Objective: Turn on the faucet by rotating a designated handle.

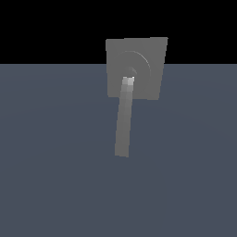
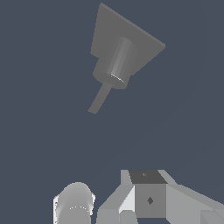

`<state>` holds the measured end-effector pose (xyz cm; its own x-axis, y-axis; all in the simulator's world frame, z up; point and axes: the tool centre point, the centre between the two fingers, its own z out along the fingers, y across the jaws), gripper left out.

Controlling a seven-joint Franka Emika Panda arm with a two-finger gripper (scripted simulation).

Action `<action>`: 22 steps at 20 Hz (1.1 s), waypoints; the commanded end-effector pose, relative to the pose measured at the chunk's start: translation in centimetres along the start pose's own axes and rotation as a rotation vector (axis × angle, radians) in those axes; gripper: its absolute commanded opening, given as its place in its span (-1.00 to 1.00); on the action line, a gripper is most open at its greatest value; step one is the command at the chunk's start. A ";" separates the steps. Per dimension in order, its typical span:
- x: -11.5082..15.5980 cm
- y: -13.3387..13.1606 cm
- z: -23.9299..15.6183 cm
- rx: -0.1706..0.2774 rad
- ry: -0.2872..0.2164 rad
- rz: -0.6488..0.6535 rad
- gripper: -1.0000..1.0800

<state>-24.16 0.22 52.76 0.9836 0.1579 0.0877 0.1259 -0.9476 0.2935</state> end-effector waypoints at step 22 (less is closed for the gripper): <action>4.2 -6.0 -9.9 -1.101 -0.090 -0.798 -1.00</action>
<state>-22.21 8.27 60.49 0.7267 0.5215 -0.4471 0.5147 0.0177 0.8572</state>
